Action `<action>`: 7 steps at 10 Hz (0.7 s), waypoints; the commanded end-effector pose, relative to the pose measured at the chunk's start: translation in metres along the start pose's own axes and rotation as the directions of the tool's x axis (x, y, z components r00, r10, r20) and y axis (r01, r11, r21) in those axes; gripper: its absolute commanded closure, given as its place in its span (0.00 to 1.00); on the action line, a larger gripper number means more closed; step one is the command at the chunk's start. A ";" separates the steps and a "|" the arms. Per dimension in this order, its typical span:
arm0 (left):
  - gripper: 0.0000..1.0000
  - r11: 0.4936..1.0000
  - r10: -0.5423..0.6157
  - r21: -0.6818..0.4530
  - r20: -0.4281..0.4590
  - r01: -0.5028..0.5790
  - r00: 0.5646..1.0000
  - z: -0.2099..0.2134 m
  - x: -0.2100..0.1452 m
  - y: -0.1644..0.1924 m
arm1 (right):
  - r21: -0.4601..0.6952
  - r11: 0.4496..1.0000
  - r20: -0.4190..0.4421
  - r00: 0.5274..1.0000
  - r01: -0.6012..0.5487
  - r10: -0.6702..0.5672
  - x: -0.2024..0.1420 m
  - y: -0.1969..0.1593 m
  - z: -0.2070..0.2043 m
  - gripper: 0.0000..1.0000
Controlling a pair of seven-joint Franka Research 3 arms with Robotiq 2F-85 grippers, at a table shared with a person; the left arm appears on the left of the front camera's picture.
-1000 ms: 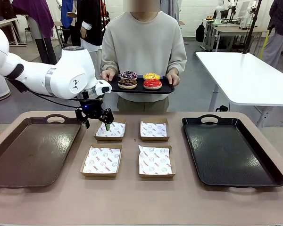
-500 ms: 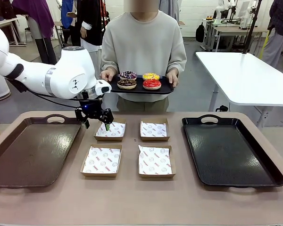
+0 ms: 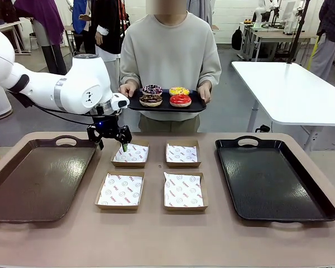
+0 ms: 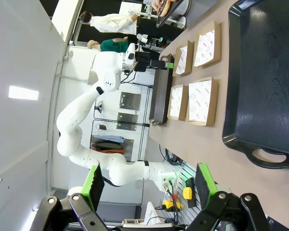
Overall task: Individually package the donuts and arrange them on the tray.
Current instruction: Pick up one Paper togo box.
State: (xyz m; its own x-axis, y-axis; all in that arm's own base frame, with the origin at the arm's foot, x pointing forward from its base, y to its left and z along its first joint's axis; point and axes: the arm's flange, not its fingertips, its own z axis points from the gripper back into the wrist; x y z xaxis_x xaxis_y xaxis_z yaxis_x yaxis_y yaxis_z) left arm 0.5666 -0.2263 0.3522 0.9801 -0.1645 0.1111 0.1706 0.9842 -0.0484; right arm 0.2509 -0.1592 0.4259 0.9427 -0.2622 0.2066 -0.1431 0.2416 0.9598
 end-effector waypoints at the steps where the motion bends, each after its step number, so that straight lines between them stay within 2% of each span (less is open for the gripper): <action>1: 0.00 0.998 0.045 0.048 0.001 -0.045 0.999 -0.008 0.019 -0.009 | 0.014 1.000 0.003 1.000 -0.007 0.007 -0.001 0.000 0.001 0.00; 6: 0.00 0.993 0.098 0.060 -0.009 -0.097 0.995 -0.026 0.037 -0.003 | 0.014 1.000 0.003 1.000 -0.007 0.007 -0.001 0.000 0.001 0.00; 7: 0.06 0.995 0.087 0.053 0.006 -0.087 0.996 -0.026 0.037 -0.001 | 0.014 1.000 0.003 1.000 -0.007 0.007 -0.001 0.000 0.001 0.00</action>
State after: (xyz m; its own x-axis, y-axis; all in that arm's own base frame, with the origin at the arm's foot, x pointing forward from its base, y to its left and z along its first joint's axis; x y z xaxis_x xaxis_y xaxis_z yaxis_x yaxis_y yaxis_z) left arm 0.6010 -0.2308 0.3272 0.9912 -0.0902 0.0969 0.0948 0.9945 -0.0437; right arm 0.2509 -0.1592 0.4259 0.9427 -0.2622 0.2066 -0.1431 0.2417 0.9597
